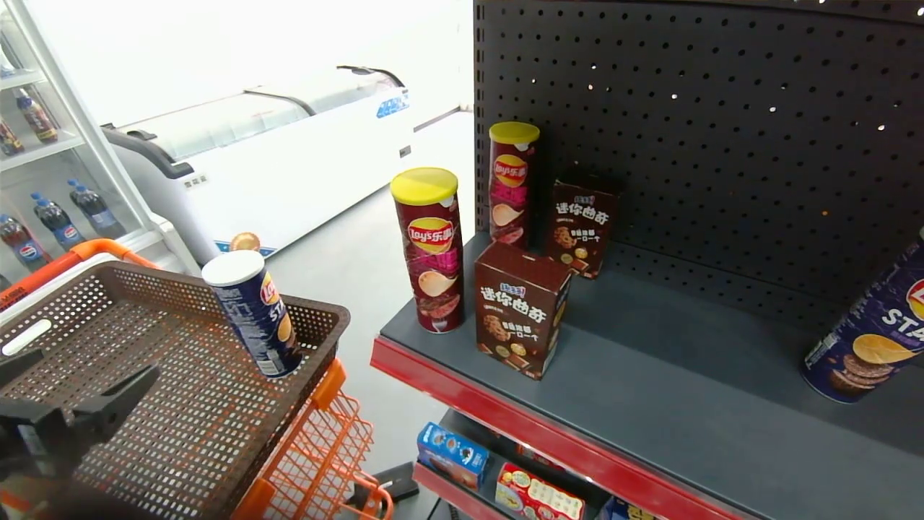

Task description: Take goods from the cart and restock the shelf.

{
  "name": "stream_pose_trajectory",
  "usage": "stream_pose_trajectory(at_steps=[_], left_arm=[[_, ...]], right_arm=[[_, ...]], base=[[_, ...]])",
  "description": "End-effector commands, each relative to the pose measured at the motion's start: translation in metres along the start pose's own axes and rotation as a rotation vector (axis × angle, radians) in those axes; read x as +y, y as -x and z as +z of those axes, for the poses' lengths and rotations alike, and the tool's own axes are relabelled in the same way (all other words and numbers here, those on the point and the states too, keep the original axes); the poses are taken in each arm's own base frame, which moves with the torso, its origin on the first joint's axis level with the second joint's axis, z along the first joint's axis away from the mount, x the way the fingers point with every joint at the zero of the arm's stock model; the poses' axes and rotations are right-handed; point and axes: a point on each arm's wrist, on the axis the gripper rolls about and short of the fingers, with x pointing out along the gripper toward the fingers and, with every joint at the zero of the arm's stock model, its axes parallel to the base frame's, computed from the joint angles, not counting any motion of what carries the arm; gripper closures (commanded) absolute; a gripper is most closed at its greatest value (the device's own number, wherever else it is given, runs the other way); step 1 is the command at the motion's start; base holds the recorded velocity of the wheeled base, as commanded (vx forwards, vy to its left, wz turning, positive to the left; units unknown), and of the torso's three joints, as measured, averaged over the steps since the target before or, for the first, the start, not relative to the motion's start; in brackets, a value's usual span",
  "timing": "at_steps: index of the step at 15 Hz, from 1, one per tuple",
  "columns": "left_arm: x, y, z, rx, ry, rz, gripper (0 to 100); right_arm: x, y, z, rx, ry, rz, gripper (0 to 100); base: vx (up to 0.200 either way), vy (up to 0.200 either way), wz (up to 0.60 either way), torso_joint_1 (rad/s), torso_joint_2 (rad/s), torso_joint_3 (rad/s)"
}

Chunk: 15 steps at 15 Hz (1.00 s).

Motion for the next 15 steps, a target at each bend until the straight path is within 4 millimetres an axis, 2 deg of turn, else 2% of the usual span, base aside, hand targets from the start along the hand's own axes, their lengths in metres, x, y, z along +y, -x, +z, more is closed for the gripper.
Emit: stream_pose_trajectory(at_steps=[1,3,4,8,14,15], left_arm=[[0.000,-0.054,-0.024,0.126,0.007,0.001,0],[0.001,-0.075,-0.037,0.129,0.006,0.002,0],[0.000,-0.094,-0.044,0.083,0.004,0.000,0],[-0.003,-0.134,-0.067,0.059,0.005,-0.005,0],[0.008,-0.180,-0.069,-0.015,0.034,0.037,0],[0.012,-0.194,-0.067,-0.034,0.037,0.049,0]], right_arm=[[0.000,0.000,0.000,0.001,0.001,0.000,0],[0.000,0.000,0.000,0.000,0.001,0.000,0],[0.000,0.000,0.000,0.001,0.001,0.000,0],[0.000,0.000,0.000,0.000,0.001,0.000,0],[0.000,0.000,0.000,0.001,0.001,0.000,0],[0.000,0.000,0.000,0.001,0.001,0.000,0]], base=[[0.000,0.000,0.00,0.000,0.00,0.000],[0.000,0.000,0.00,0.000,0.00,0.000],[0.000,0.000,0.00,0.000,0.00,0.000],[0.000,0.000,0.00,0.000,0.00,0.000],[0.000,0.000,0.00,0.000,0.00,0.000],[0.000,0.000,0.00,0.000,0.00,0.000]])
